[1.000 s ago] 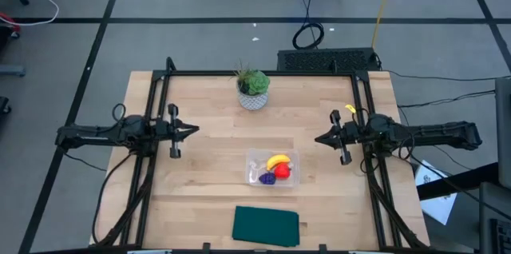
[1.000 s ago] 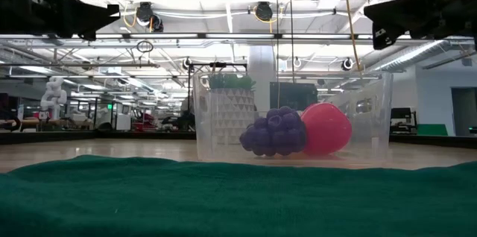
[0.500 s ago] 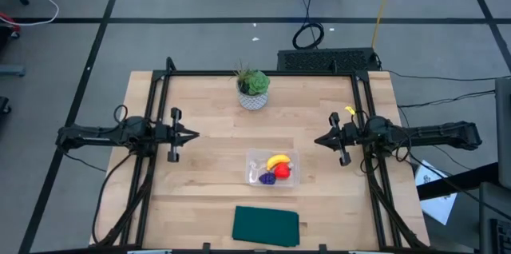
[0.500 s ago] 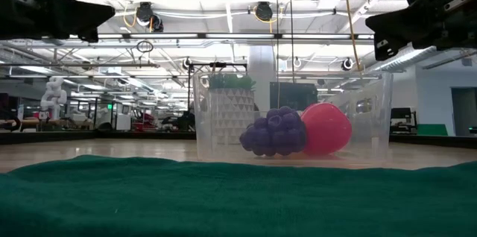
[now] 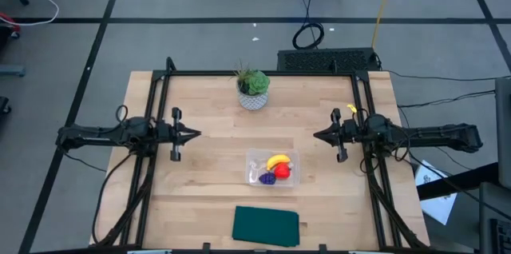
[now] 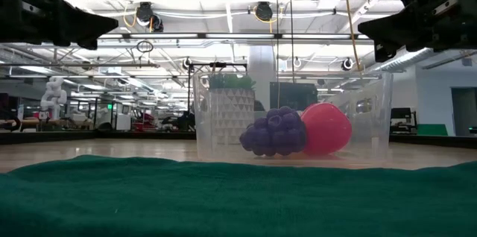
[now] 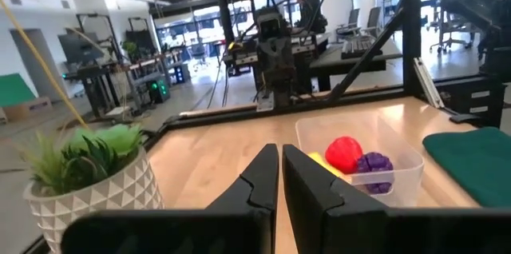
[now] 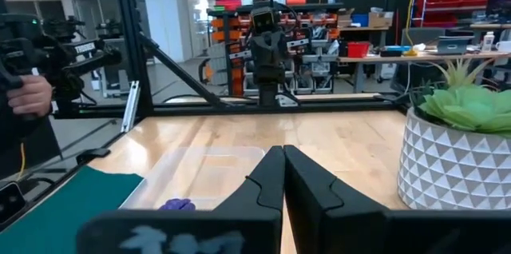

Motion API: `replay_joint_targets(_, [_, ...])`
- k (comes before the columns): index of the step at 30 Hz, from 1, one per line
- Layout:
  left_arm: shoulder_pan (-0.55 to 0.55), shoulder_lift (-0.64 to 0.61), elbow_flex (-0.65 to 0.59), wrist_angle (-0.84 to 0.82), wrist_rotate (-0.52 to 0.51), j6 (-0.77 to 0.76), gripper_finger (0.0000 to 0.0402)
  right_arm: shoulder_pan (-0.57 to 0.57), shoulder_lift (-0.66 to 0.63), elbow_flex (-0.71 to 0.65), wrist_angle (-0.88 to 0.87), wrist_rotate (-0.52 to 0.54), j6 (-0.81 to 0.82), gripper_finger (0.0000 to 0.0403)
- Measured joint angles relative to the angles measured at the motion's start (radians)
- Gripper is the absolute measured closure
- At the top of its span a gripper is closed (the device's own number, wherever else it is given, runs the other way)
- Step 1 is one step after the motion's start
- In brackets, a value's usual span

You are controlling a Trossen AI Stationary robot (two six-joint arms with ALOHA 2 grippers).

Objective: Pick and placing Produce into tupperware
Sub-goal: Return to Home Position

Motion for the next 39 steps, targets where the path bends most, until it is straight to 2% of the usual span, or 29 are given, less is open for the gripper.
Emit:
replay_joint_targets(8, [0.000, 0.000, 0.000, -0.055, -0.049, -0.005, 0.0376, -0.006, 0.000, -0.011, 0.020, -0.001, -0.012, 0.0403])
replay_joint_targets(22, [0.000, 0.000, -0.003, -0.103, -0.066, -0.030, 0.0376, -0.005, 0.000, -0.012, -0.040, -0.007, -0.009, 0.0403])
replay_joint_targets(33, [0.000, 0.000, -0.003, -0.112, -0.041, -0.046, 0.0376, -0.005, 0.000, -0.012, -0.066, -0.008, -0.010, 0.0403])
replay_joint_targets(39, [-0.001, 0.000, -0.003, -0.123, 0.032, -0.027, 0.0376, -0.004, 0.000, -0.012, -0.039, -0.010, 0.002, 0.0403])
